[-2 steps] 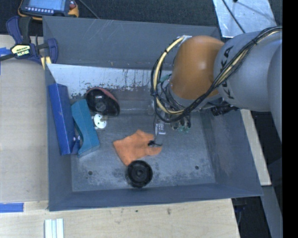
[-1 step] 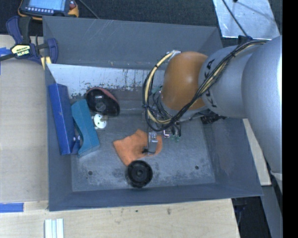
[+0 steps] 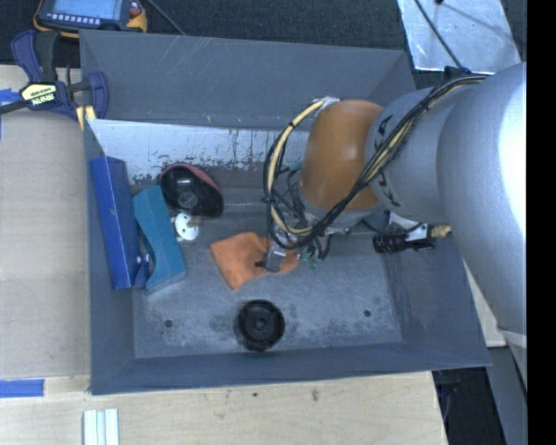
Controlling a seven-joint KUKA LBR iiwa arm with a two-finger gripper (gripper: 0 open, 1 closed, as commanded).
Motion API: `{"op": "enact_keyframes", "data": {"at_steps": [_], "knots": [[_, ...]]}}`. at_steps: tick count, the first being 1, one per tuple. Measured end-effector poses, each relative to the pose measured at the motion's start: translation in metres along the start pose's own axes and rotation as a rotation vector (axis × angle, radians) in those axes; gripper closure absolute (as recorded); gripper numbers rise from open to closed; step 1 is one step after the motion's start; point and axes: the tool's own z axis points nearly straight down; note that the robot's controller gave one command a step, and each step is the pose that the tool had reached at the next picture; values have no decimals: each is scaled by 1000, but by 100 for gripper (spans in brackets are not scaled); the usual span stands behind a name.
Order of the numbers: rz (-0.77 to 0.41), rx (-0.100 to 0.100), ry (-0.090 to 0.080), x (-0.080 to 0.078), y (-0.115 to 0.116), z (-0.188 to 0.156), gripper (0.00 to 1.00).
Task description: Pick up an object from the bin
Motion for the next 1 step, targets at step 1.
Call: {"op": "enact_keyframes", "data": {"at_steps": [1], "knots": [[0, 0, 0, 0, 0, 0, 100]]}}
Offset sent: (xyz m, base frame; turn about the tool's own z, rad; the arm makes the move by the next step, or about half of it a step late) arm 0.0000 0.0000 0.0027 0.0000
